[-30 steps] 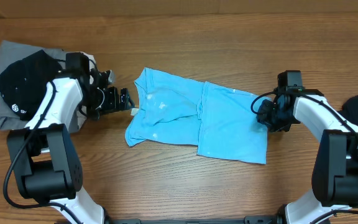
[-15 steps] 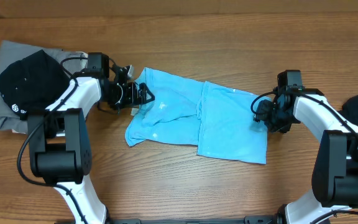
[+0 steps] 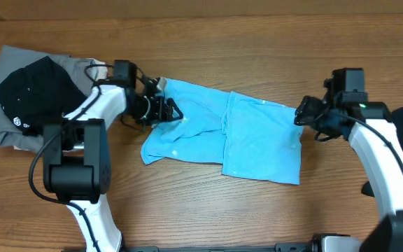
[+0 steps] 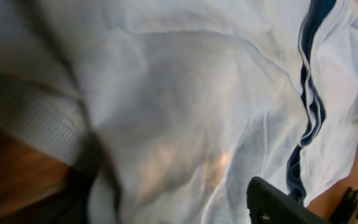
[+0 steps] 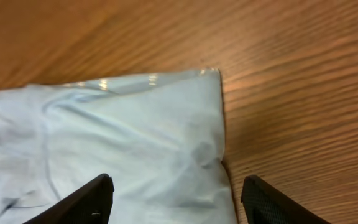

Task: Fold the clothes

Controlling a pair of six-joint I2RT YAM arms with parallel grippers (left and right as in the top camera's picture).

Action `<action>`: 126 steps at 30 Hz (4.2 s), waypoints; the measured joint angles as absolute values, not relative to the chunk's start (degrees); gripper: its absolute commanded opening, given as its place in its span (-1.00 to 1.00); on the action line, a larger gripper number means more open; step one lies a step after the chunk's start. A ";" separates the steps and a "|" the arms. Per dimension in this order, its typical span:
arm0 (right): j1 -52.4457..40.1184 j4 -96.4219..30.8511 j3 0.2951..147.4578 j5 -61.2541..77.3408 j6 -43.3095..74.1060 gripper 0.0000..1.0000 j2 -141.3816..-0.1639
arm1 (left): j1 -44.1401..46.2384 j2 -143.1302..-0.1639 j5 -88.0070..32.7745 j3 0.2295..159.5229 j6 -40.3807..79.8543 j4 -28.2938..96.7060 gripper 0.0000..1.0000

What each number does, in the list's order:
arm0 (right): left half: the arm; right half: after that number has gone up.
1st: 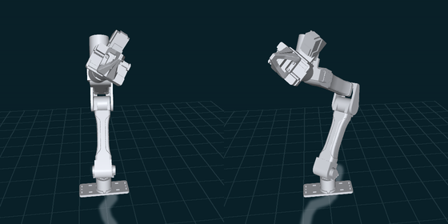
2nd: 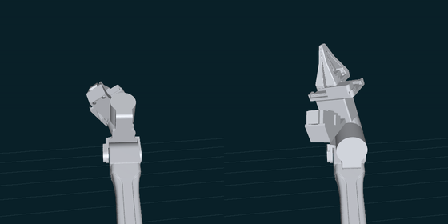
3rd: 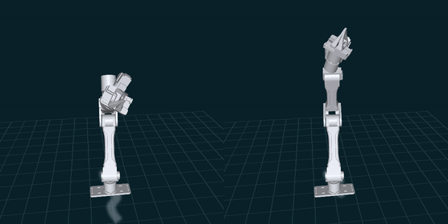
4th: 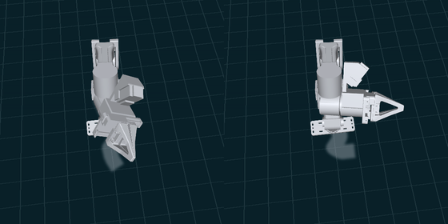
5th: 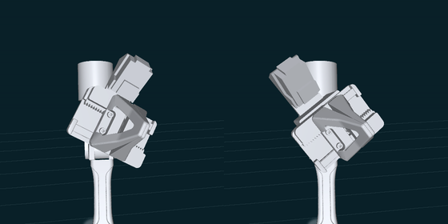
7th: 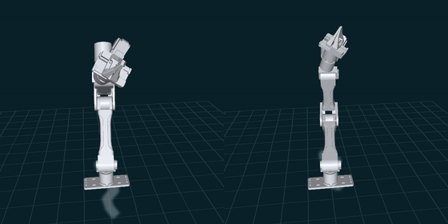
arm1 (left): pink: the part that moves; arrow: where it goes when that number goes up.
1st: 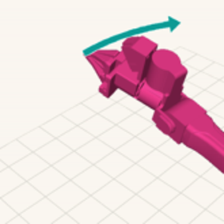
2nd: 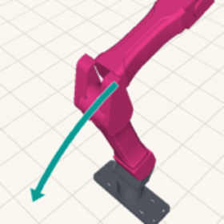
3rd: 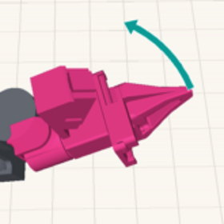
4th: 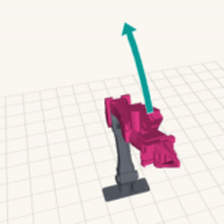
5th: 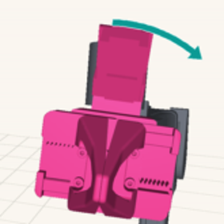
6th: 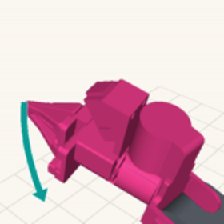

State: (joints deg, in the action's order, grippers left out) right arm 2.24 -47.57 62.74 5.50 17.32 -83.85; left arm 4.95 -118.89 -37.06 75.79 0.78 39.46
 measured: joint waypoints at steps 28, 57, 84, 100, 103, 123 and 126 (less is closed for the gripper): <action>2.24 -49.39 62.76 5.48 17.32 0.42 -81.25 | 8.80 -119.57 -17.50 110.04 1.17 77.60 -0.92; 1.17 -51.18 62.76 12.01 15.38 0.23 -81.21 | 29.63 -120.03 -4.01 109.89 13.52 79.35 1.00; -2.79 -49.78 62.76 10.46 19.70 0.24 -85.78 | 20.93 -120.16 -37.15 90.13 0.30 66.70 -0.92; 1.04 -49.98 62.76 10.20 19.55 0.26 -85.78 | 34.41 -120.16 -42.98 90.13 -2.11 68.45 -0.49; 1.06 -50.00 62.76 10.22 19.51 0.34 -85.78 | 37.32 -120.16 -40.80 90.13 -1.28 68.53 0.12; -15.51 -39.99 62.76 22.06 9.61 0.26 -86.91 | 16.29 -115.63 -32.38 92.71 -0.51 77.21 0.01; -18.61 -37.36 62.76 21.52 10.76 0.26 -89.27 | 15.35 -115.63 -31.35 92.71 -0.60 77.78 0.07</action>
